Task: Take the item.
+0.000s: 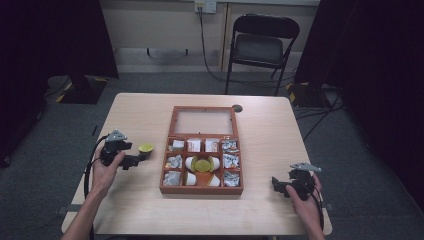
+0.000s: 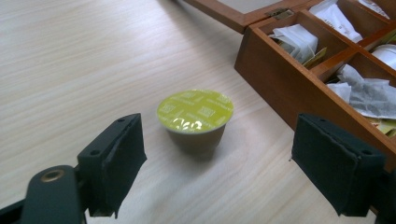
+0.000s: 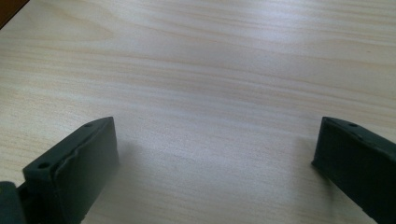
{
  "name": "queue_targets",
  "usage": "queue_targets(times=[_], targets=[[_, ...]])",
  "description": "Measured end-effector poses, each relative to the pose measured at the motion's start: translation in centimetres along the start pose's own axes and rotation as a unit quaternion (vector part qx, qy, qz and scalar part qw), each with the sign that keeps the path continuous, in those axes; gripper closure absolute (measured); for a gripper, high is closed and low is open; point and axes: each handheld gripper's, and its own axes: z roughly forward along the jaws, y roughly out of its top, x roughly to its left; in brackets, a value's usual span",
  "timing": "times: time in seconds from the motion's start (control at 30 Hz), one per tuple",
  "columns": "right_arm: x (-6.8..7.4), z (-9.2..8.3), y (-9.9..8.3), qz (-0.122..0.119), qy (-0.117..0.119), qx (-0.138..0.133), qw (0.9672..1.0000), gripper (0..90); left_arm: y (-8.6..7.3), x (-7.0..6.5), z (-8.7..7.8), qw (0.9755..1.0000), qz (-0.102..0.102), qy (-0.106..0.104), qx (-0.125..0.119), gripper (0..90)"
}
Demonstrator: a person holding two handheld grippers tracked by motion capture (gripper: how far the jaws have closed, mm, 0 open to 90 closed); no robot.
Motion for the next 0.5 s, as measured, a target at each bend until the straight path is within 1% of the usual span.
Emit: queue_targets(times=[0.03, 0.07, 0.17, 0.27, 0.33, 0.43, 0.47, 0.5], targets=[[0.0, 0.0, 0.0, 0.000, 0.000, 0.000, 1.0000, 0.0, -0.1, 0.0, -0.3, 1.0000, 0.003, 0.000, 0.001, 16.8], [0.0, 0.0, 0.0, 0.000, 0.000, 0.000, 1.0000, 0.0, -0.2, 0.0, -0.5, 1.0000, -0.002, 0.006, 0.001, 16.9], [0.0, 0.0, 0.0, 0.000, 0.000, 0.000, 1.0000, 0.0, -0.7, 0.3, -1.4, 0.9999, -0.010, 0.008, -0.001, 16.7], [0.0, 0.0, 0.0, 0.001, 0.000, 0.001, 1.0000, 0.0, -1.3, 0.6, -2.3, 0.9996, -0.020, 0.018, 0.001, 16.5], [0.0, 0.0, 0.0, 0.000, 0.000, 0.000, 1.0000, 0.0, -1.7, 0.8, -2.7, 0.9992, -0.034, 0.019, -0.003, 16.5], [0.0, 0.0, 0.0, 0.000, 0.000, 0.000, 1.0000, 0.0, -2.1, 0.8, -3.4, 0.9990, -0.037, 0.024, 0.002, 16.5], [0.0, 0.0, 0.0, 0.001, 0.000, 0.000, 1.0000, 0.0, -2.3, 0.8, -3.5, 0.9988, -0.040, 0.025, 0.009, 16.7], [0.0, 0.0, 0.0, 0.000, 0.000, 0.000, 1.0000, 0.0, -2.5, 0.6, -3.8, 0.9988, -0.036, 0.029, 0.015, 16.8]])
